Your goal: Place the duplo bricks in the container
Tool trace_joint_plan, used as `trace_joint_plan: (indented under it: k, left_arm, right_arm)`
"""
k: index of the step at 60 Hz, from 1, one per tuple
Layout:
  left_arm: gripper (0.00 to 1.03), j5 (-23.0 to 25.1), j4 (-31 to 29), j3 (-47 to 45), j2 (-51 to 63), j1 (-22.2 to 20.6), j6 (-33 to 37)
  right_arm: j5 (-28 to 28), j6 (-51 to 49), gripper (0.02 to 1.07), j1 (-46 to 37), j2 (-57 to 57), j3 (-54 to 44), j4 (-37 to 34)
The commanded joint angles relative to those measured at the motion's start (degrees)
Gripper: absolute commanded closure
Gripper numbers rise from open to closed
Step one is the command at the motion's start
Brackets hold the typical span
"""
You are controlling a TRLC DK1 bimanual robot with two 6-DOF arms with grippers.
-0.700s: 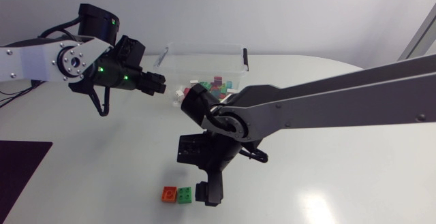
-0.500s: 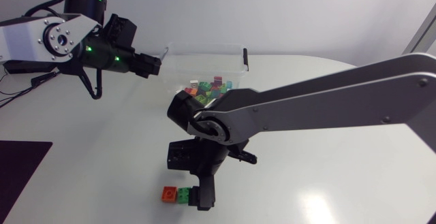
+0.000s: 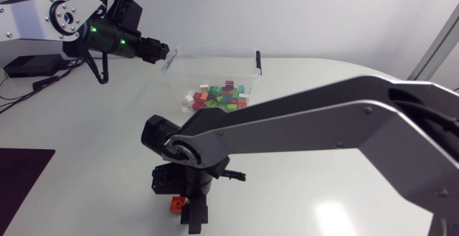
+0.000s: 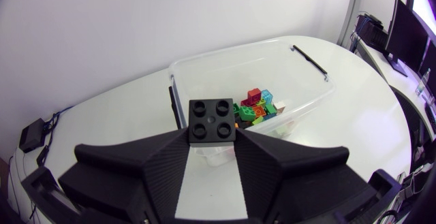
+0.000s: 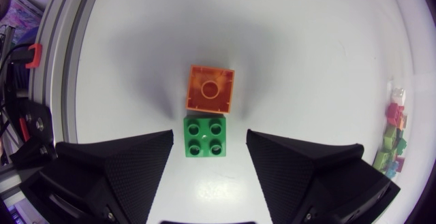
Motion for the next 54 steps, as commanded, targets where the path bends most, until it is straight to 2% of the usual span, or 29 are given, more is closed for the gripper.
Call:
trace_joint_plan:
  k: [1, 4, 7, 8, 10, 18, 34, 54]
  left_arm:
    - [0.62, 0.7, -0.4, 3.1, 2.4, -0.2, 0.6]
    - [0.62, 0.7, -0.4, 4.2, 3.4, -0.4, 0.6]
    - [0.62, 0.8, -0.3, 5.6, 5.0, -0.7, 0.6]
    - [0.62, 0.8, -0.3, 5.8, 5.2, -0.7, 0.6]
    - [0.62, 0.9, -0.3, 6.5, 6.2, -0.9, 0.6]
    - [0.62, 1.1, -0.3, 9.7, 10.3, -1.8, 0.3]
    - [0.61, 1.2, -0.1, 15.8, 16.4, -4.7, -0.5]
    - [0.6, 1.2, -3.0, 31.6, 26.7, -5.9, -2.9]
  right_arm:
    - [0.5, 1.3, 0.49, 0.3, 2.4, 1.0, -1.3]
    - [0.4, 1.3, 0.53, 0.3, 2.9, 1.5, -2.0]
    - [0.4, 1.4, 0.61, 0.2, 3.4, 2.1, -2.5]
    - [0.3, 1.4, 0.68, 0.2, 3.4, 2.4, -2.5]
    - [0.2, 1.4, 0.75, 0.2, 3.5, 2.5, -2.5]
    - [-0.1, 1.4, 0.78, 0.3, 2.6, 1.6, -3.6]
    - [-0.2, 2.2, 0.78, -0.7, -6.5, -5.3, -3.4]
    - [-1.6, 3.6, 0.78, -2.3, -18.2, -13.3, -3.4]
